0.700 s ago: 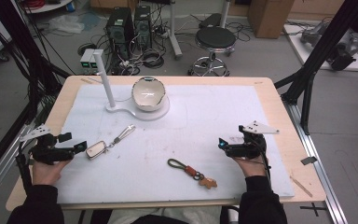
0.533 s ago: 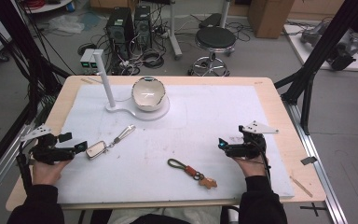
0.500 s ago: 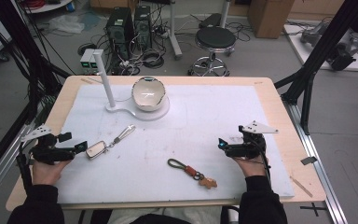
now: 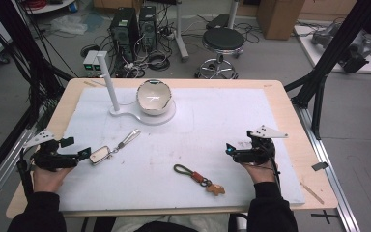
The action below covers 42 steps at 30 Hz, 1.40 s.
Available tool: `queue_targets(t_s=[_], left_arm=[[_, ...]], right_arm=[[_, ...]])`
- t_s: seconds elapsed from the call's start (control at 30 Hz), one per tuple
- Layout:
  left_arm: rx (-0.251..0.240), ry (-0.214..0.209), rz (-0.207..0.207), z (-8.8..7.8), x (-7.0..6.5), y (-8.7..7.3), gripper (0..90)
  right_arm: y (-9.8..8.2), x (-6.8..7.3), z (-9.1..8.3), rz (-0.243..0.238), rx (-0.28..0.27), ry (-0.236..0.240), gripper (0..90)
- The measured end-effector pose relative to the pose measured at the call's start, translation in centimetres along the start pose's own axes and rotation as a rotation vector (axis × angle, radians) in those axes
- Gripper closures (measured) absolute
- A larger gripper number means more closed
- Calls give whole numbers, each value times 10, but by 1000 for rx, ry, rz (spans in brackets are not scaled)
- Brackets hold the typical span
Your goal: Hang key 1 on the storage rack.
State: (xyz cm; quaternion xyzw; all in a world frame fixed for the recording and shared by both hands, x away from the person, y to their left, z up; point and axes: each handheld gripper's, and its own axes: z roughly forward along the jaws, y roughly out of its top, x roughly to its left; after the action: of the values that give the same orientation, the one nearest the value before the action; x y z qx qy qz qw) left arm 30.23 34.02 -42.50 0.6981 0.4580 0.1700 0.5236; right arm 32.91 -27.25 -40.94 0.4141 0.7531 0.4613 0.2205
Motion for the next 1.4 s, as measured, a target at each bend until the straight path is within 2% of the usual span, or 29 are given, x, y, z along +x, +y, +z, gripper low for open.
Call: queue_targets(t_s=[0.17, 0.6, 0.93, 1.13, 1.4], left_arm=[[4, -3, 2, 1, 0, 0, 17], [11, -8, 5, 1, 0, 0, 17], [21, -7, 4, 3, 0, -1, 17], [21, -7, 7, 3, 0, -1, 17], [15, -12, 11, 3, 0, -1, 17]], right_arm=[[0, 4, 4, -23, 27, 14, 6], [1, 16, 13, -41, 88, 65, 6], [3, 28, 19, -82, 129, 93, 7], [5, 41, 24, -120, 165, 112, 7], [9, 62, 32, -168, 214, 167, 7]])
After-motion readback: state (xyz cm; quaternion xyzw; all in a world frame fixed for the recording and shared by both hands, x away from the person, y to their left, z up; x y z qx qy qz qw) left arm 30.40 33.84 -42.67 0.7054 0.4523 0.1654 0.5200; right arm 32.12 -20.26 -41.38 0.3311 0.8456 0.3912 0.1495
